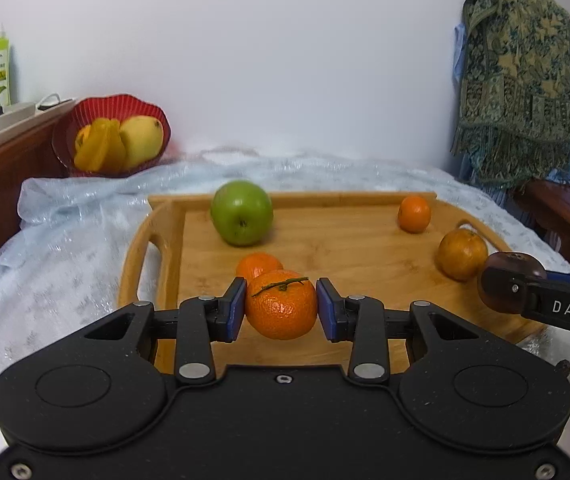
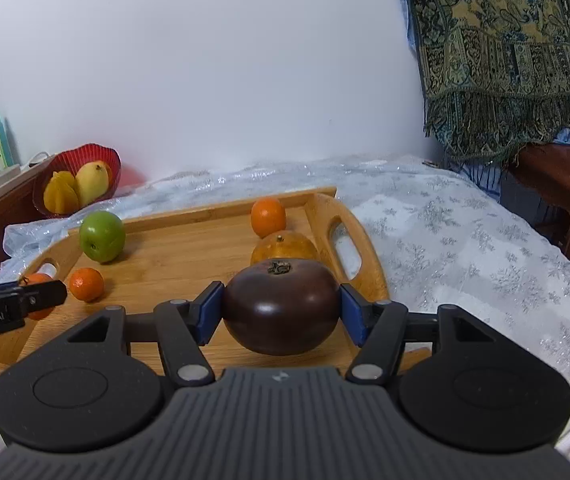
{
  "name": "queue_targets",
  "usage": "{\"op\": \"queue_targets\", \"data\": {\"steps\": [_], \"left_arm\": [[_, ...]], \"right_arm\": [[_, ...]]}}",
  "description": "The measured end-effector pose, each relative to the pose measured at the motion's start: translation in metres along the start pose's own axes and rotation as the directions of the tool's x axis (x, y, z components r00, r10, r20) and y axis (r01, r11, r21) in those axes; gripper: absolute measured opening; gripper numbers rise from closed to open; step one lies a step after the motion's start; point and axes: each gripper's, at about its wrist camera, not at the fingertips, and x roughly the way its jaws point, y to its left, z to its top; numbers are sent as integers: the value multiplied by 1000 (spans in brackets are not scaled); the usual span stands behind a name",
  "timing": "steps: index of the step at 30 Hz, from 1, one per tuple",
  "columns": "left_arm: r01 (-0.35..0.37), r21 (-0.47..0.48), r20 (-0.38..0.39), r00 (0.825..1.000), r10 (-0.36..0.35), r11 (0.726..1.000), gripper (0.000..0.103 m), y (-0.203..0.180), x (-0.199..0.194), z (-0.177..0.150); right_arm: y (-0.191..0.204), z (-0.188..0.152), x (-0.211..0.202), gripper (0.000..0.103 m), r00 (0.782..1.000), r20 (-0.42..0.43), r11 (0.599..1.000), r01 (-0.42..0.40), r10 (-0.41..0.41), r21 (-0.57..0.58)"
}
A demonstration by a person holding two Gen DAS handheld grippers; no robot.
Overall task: Organize fruits
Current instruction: 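Carry the mandarin and dark purple fruit with both grippers over the tray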
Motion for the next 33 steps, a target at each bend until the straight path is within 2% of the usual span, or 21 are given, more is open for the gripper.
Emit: {"op": "queue_targets", "data": {"steps": [7, 16, 28, 33], "left_arm": [[-5, 6, -19, 1000, 5, 1000, 35, 1, 7, -4], [-12, 10, -38, 999, 13, 1000, 35, 0, 12, -8], [-25, -5, -53, 998, 24, 1000, 35, 1, 16, -11], [-30, -5, -57, 998, 30, 1000, 35, 0, 18, -11]], "right_arm": [[8, -1, 0, 60, 999, 37, 998, 27, -25, -56], [14, -5, -5, 60, 998, 46, 996, 34, -30, -82], [10, -10, -5, 78, 1000, 15, 998, 26, -25, -50], [11, -11, -3, 79, 1000, 6, 998, 21, -20, -51]]}}
